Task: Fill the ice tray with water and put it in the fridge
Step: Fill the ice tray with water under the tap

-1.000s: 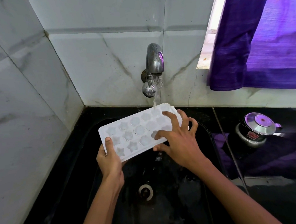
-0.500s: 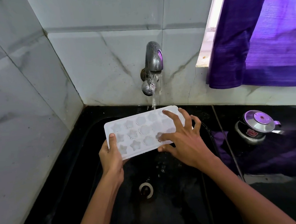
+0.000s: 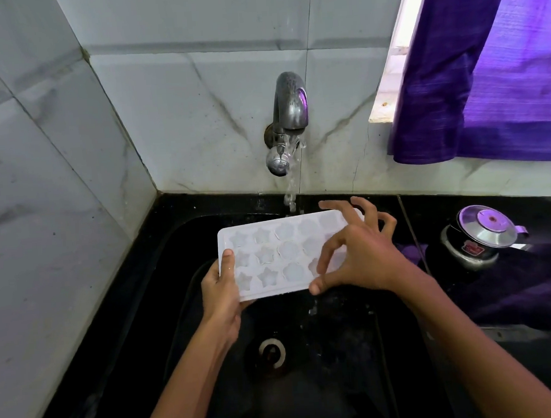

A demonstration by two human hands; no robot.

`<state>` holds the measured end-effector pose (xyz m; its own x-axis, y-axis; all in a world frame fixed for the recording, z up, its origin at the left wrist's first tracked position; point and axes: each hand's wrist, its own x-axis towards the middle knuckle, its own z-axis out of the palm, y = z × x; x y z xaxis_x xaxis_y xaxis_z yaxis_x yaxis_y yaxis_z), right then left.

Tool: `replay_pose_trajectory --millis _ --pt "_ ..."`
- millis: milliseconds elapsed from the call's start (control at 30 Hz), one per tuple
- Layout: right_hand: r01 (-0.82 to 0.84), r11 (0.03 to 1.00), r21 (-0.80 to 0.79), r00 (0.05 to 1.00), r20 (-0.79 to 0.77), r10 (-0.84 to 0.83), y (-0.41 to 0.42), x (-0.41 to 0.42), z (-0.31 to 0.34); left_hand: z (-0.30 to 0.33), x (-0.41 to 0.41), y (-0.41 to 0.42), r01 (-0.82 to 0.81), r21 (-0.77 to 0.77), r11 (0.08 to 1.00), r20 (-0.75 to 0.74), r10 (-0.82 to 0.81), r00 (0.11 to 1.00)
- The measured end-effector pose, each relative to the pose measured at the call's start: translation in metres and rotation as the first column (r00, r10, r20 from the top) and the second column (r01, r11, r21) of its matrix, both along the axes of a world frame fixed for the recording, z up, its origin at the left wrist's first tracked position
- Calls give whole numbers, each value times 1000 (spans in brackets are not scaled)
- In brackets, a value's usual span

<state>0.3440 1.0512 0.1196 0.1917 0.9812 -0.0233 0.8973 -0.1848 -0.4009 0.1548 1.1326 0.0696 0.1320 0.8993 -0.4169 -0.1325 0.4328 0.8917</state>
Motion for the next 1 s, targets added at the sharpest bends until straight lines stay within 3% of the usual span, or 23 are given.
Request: replay_pose_trajectory --millis 100,767,1000 --pt "27 1000 1 998 -49 -27 11 1 6 1 1 -2 18 13 1000 2 -18 1000" --pt "-2 1000 7 936 352 0 41 -37 -9 2 -4 -3 41 91 995 -28 -38 999" --pt "29 999 34 949 313 -38 44 -36 -2 -7 -13 -7 50 110 993 -48 -45 998"
